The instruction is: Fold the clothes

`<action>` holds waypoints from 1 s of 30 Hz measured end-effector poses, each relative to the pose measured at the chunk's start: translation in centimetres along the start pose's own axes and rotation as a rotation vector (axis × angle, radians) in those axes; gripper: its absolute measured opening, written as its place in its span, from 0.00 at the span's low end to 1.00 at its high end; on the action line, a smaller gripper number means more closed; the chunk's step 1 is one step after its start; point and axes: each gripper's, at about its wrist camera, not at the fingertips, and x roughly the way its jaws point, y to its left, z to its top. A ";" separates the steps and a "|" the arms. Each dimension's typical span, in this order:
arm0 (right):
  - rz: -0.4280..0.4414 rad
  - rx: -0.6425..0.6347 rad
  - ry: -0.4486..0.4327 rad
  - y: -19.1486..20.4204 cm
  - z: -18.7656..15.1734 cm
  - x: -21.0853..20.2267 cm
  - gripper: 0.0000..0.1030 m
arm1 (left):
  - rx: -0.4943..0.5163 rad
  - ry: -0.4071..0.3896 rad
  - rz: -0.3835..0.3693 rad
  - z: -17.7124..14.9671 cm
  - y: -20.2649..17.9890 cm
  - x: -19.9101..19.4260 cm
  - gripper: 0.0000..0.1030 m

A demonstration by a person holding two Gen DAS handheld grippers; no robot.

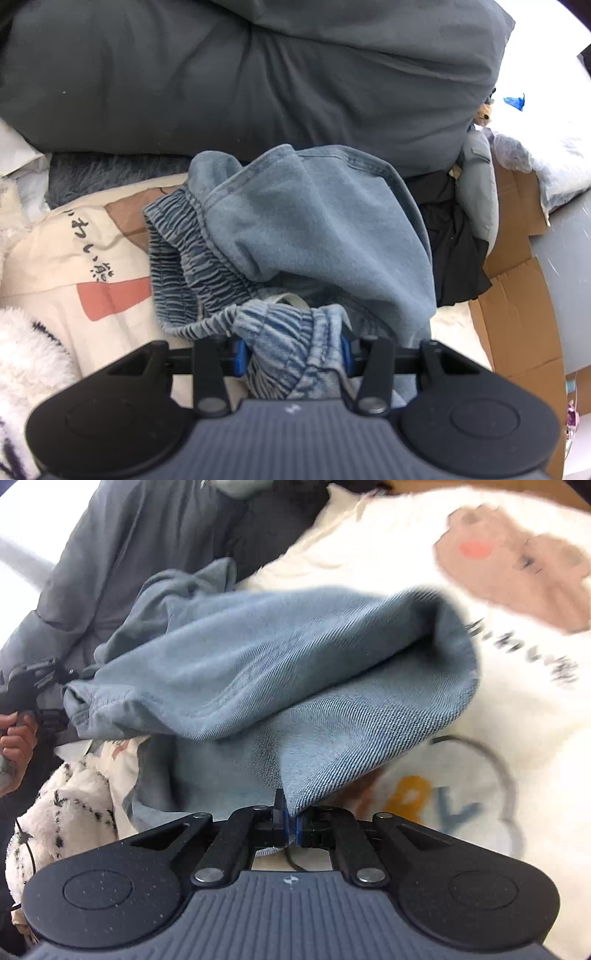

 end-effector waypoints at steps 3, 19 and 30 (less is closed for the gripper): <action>-0.057 0.016 -0.019 -1.1 0.3 -2.6 0.01 | 0.004 -0.001 0.005 0.0 -0.1 -0.7 0.45; -0.350 -0.023 -0.050 -4.3 0.6 -16.8 0.00 | 0.031 -0.010 0.061 0.5 0.3 -5.4 0.41; -0.446 -0.124 -0.074 -0.7 2.6 -24.8 0.00 | 0.068 0.011 -0.003 0.4 -1.4 -8.3 0.39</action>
